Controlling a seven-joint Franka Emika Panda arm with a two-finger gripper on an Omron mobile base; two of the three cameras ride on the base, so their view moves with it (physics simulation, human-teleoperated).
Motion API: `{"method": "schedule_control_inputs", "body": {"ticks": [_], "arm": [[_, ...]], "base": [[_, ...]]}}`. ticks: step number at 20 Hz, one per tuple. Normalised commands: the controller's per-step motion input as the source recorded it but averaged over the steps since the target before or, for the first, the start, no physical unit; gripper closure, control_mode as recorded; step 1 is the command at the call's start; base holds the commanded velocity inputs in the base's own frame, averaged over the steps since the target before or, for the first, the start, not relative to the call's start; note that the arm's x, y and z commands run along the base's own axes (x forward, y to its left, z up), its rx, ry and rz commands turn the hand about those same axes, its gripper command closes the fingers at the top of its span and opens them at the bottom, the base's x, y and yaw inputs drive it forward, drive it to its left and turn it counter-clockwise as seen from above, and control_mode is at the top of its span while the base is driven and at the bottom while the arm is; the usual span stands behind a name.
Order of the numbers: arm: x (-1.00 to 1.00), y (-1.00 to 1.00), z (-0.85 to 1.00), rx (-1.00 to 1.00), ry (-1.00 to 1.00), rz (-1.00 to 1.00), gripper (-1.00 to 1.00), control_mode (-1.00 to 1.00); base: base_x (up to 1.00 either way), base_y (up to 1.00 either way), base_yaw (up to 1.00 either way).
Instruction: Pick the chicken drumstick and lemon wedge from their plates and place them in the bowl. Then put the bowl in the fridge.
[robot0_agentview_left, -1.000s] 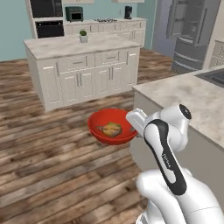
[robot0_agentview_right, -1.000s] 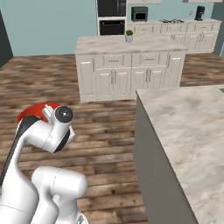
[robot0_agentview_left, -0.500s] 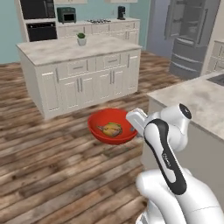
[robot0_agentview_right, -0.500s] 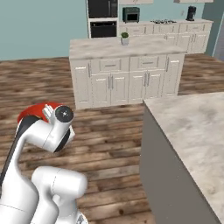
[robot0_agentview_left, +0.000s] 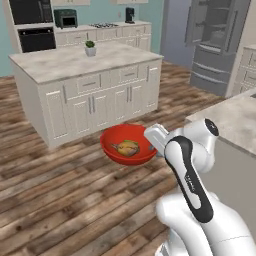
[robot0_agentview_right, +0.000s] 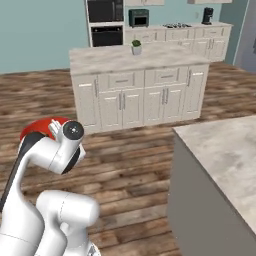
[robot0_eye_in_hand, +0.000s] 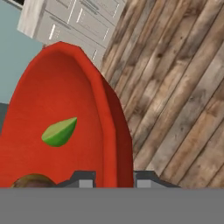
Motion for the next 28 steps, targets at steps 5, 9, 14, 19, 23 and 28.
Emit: {"method": "schedule_control_inputs", "body": {"ticks": [5,9,14,19,23,28], "arm": [[0.0,0.0,0.0,0.0,0.0,0.0,1.0,1.0],[0.0,0.0,0.0,0.0,0.0,0.0,1.0,1.0],[0.0,0.0,0.0,0.0,0.0,0.0,1.0,1.0],[0.0,0.0,0.0,0.0,0.0,0.0,1.0,1.0],[0.0,0.0,0.0,0.0,0.0,0.0,1.0,1.0],[0.0,0.0,0.0,0.0,0.0,0.0,1.0,1.0]], "base": [[0.58,0.61,-0.23],[0.59,0.58,-0.25],[0.6,0.54,-0.29],[0.63,0.49,-0.35],[0.62,0.49,-0.35],[0.62,0.48,-0.36]]}}
